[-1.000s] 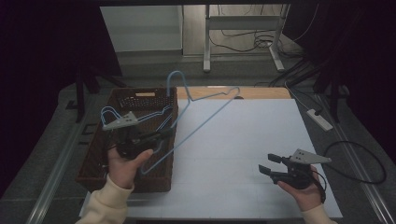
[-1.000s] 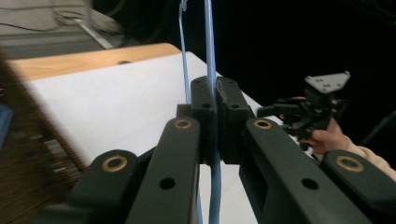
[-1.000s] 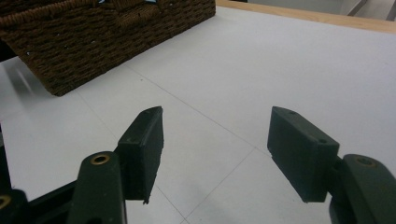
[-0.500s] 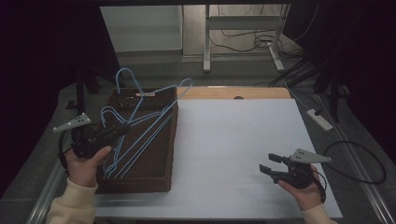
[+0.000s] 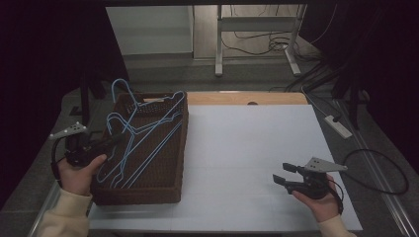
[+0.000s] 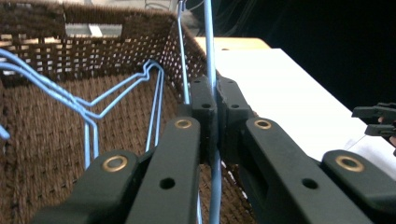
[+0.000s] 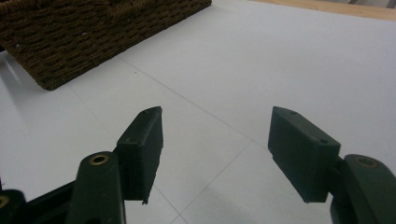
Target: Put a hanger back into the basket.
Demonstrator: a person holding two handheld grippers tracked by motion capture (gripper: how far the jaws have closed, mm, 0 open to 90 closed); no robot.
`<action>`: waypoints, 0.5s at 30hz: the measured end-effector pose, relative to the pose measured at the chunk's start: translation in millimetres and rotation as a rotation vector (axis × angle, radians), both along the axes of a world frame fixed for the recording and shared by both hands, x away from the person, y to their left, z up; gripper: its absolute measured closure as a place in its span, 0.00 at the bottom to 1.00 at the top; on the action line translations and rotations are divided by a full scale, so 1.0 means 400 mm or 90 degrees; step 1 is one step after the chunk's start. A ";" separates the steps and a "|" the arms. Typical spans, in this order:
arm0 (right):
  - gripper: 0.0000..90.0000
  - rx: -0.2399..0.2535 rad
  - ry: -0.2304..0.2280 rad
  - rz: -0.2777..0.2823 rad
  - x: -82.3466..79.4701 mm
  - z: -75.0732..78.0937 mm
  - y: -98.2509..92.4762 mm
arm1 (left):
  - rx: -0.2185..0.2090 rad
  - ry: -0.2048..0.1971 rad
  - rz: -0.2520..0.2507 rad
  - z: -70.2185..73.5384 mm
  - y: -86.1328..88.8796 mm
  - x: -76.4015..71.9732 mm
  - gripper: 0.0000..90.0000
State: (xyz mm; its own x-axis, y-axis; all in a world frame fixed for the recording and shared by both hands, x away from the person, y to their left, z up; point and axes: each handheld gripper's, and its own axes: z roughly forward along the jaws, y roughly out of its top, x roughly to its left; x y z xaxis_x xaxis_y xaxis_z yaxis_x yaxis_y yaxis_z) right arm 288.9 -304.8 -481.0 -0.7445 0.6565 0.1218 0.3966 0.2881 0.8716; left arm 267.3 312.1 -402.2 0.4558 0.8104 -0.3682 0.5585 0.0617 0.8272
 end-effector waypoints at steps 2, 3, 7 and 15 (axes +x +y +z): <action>0.41 0.000 0.001 0.001 0.000 0.000 0.000 | 0.005 0.009 0.000 -0.008 0.000 0.006 0.96; 0.41 0.000 0.001 0.001 0.000 -0.001 0.001 | 0.007 0.016 0.001 -0.014 0.000 0.011 0.96; 0.41 -0.002 0.002 0.001 0.000 -0.002 0.001 | 0.020 0.041 -0.002 -0.035 -0.006 0.032 0.96; 0.41 -0.010 0.001 0.008 -0.003 0.000 0.011 | 0.032 0.071 -0.009 -0.065 -0.026 0.059 0.96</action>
